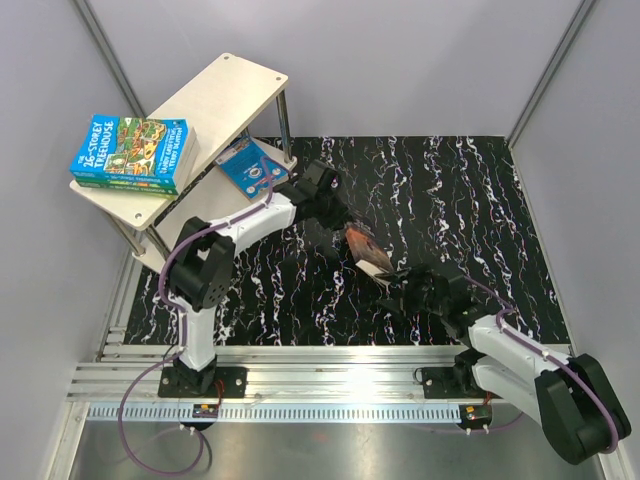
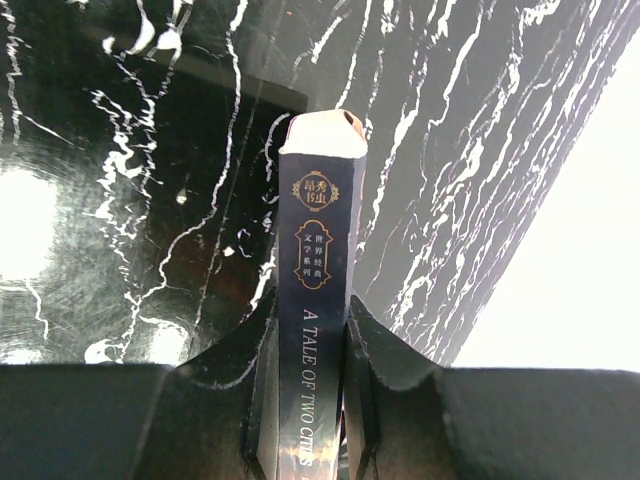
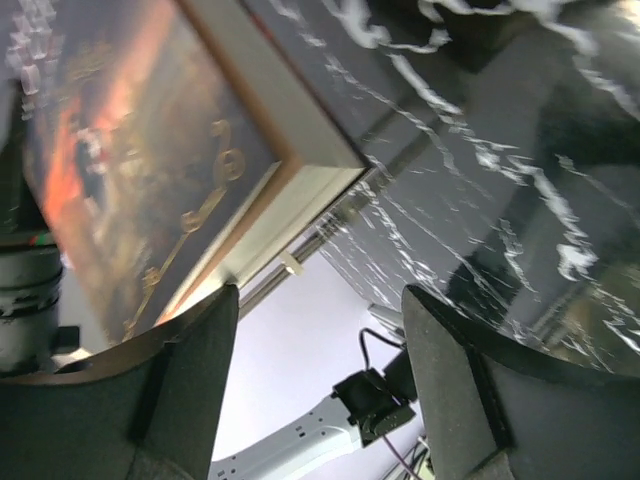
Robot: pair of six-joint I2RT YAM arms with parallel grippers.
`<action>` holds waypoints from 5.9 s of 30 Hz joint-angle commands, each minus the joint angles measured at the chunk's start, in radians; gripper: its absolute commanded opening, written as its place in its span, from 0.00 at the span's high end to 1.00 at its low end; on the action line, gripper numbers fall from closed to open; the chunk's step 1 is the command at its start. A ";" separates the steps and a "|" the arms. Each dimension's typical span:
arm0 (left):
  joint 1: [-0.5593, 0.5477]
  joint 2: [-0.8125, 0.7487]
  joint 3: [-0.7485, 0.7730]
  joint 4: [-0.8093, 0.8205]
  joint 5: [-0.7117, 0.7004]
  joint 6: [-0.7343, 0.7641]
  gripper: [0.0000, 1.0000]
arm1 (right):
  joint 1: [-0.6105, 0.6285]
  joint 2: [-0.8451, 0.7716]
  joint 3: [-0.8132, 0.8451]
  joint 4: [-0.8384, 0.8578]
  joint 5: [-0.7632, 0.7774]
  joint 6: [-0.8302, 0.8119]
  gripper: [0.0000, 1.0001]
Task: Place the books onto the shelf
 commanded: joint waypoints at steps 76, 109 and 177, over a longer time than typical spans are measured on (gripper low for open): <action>-0.050 -0.268 0.045 0.007 -0.026 -0.184 1.00 | 0.041 0.503 0.296 0.437 0.003 0.022 0.68; -0.223 -0.570 -0.438 -0.065 -0.078 -0.115 0.96 | -0.244 0.357 0.407 0.614 -0.357 -0.033 1.00; -0.317 -1.259 -0.024 -0.772 -0.291 0.315 0.01 | 0.151 1.297 1.588 0.572 0.118 -0.133 1.00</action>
